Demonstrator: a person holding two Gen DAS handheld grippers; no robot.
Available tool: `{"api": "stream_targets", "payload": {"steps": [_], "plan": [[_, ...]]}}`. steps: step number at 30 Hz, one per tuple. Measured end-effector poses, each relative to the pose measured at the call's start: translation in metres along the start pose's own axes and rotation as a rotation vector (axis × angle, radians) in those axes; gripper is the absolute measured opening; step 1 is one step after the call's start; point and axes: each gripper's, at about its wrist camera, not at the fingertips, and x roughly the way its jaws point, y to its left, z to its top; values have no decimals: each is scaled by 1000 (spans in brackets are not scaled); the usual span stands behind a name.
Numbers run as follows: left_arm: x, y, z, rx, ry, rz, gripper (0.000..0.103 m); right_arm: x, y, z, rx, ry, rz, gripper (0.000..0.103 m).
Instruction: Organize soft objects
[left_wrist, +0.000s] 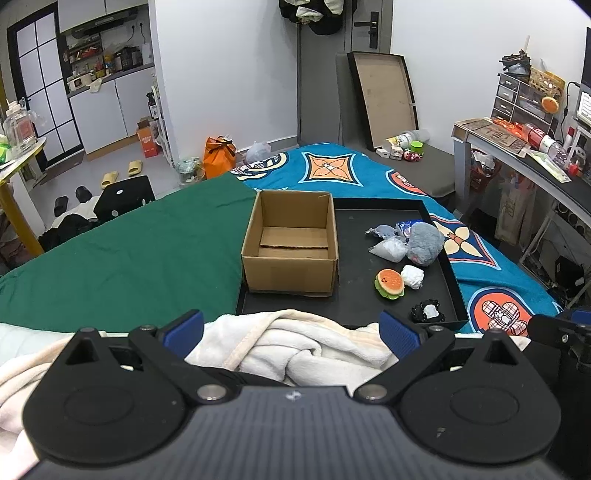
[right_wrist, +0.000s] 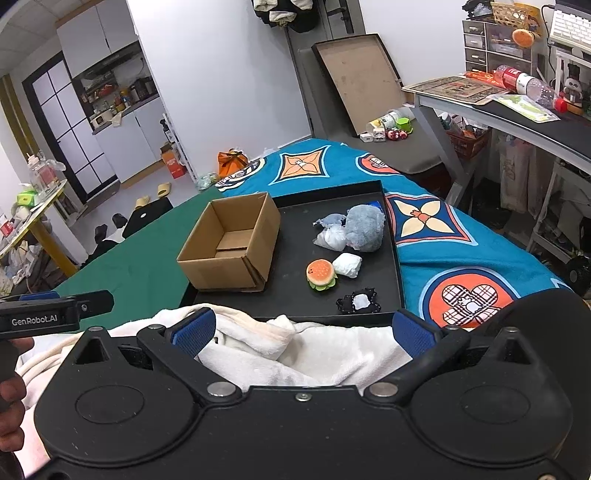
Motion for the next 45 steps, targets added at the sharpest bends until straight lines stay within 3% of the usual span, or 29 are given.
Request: {"api": "stream_targets", "payload": {"steps": [45], "plan": [[-10,-2,-12,7,-22,-19,100,-15,4,-5,-25,-22,-49,103]]}}
